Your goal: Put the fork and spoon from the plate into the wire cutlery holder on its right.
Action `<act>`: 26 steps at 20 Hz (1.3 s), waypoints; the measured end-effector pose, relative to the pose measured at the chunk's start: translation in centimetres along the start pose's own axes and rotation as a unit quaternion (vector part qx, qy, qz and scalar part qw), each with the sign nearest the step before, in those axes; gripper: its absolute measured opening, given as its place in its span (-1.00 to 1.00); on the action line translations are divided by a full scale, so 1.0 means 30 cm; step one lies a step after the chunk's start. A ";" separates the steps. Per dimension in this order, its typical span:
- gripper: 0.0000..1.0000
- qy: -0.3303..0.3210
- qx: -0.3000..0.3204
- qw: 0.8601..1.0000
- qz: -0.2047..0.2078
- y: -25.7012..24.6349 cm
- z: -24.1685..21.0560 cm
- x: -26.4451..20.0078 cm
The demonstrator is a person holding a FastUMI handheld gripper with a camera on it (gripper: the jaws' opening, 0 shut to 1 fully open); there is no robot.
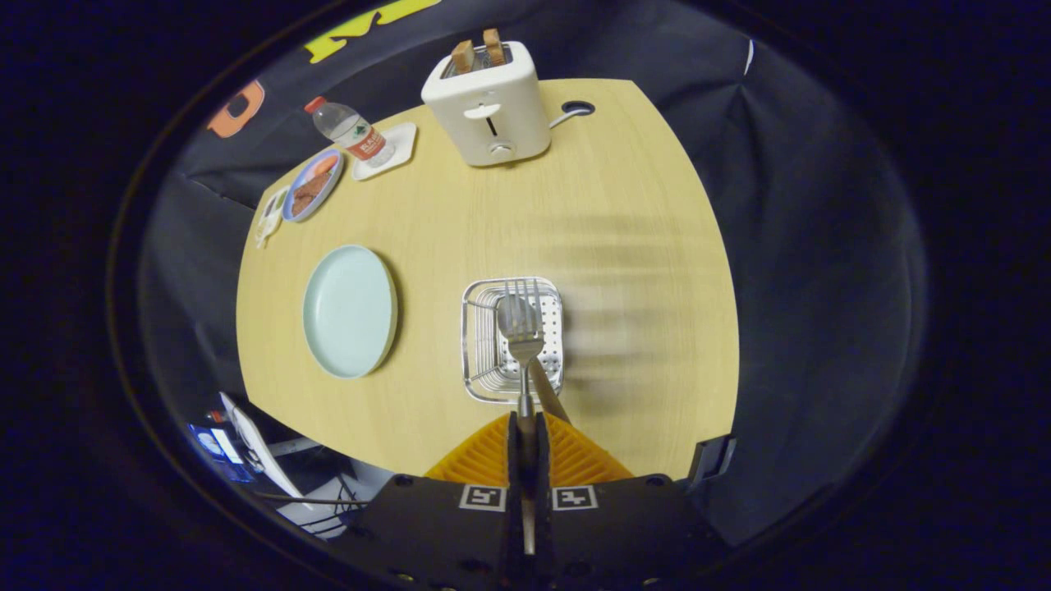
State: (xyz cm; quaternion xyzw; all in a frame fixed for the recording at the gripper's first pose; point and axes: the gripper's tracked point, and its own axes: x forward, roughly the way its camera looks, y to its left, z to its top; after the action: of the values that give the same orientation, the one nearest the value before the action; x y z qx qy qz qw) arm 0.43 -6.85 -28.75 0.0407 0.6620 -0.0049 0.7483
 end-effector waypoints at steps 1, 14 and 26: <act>-0.89 0.003 0.004 1.000 0.000 0.000 -0.005 0.001; -0.23 -0.064 -0.013 0.998 0.012 0.062 0.095 -0.047; 0.90 -0.398 -0.045 0.913 0.069 0.310 0.292 -0.490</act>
State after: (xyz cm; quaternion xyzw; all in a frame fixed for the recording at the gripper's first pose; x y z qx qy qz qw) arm 7.87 1.14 -12.63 0.0469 0.3040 0.0607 0.9496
